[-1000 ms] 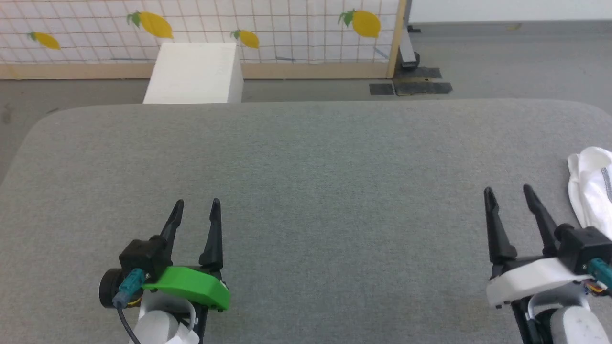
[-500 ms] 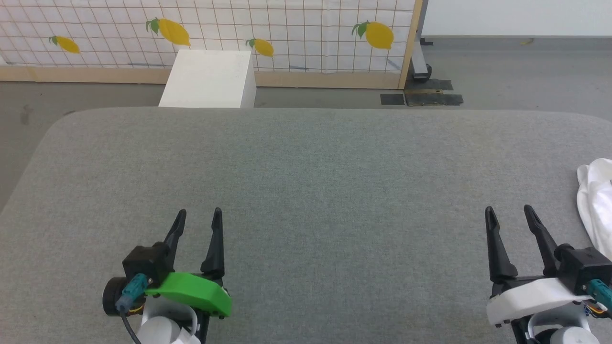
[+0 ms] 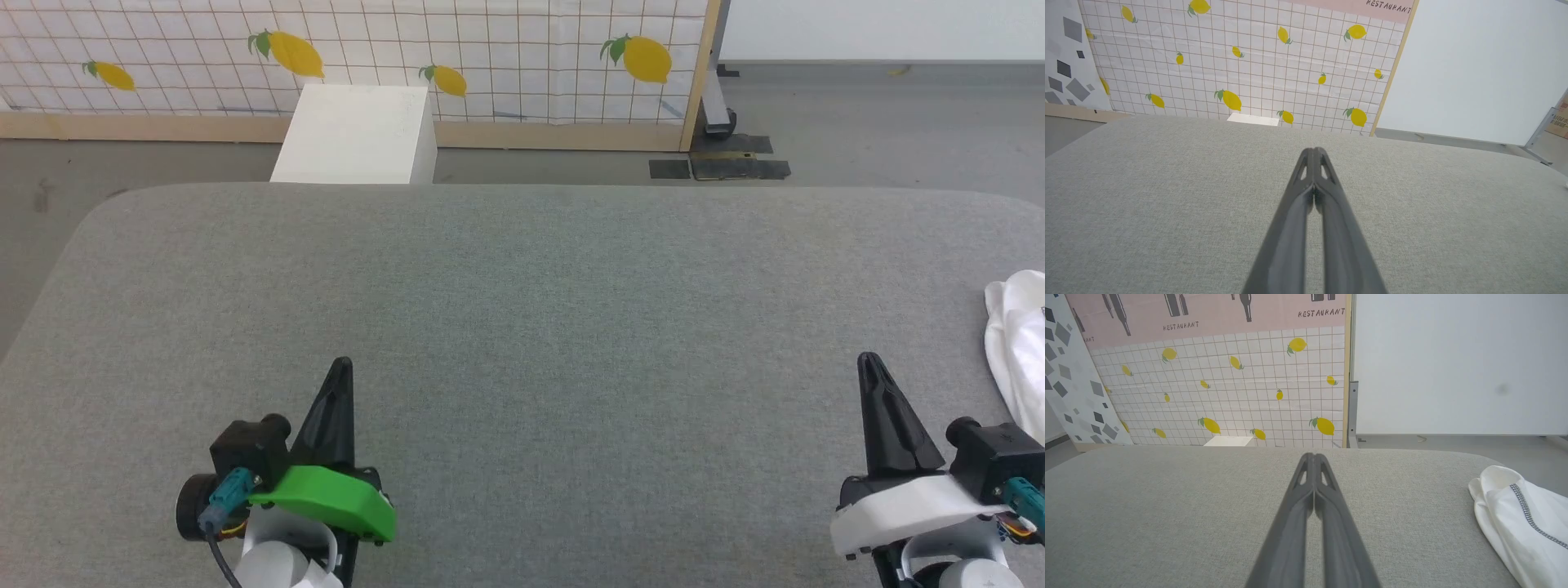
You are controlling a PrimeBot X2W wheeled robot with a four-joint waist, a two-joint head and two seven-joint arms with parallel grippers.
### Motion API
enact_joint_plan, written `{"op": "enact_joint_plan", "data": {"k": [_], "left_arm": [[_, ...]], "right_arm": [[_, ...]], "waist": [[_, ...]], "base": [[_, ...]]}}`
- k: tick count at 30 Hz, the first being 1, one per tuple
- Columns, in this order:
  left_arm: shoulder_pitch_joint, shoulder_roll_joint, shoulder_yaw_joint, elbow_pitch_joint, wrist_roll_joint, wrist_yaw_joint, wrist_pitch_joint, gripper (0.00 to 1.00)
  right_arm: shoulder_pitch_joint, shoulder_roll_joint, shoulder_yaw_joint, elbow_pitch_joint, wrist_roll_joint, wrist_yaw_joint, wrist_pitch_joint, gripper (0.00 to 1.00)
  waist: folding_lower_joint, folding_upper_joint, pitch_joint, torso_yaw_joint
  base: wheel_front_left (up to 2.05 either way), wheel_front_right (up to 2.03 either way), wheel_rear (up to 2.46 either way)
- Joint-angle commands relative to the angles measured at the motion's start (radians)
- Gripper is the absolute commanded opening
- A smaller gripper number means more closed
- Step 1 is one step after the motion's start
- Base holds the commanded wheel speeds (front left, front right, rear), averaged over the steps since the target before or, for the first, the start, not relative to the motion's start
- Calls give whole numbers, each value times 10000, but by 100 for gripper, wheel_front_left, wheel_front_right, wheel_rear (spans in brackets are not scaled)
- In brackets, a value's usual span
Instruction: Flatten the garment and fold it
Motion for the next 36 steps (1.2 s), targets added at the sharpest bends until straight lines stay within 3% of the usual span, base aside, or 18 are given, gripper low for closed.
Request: {"op": "enact_joint_plan", "data": {"k": [1, 36], "left_arm": [[1, 0, 1, -4, 2, 1, 3, 0], [316, -14, 159, -722, 628, 291, 723, 0]], "right_arm": [[0, 0, 1, 0, -1, 0, 1, 0], [-58, 11, 247, -118, -305, -4, 418, 0]], "waist": [[1, 0, 0, 0], [1, 0, -36, -27]], "base": [[0, 0, 0], [0, 0, 0]]}}
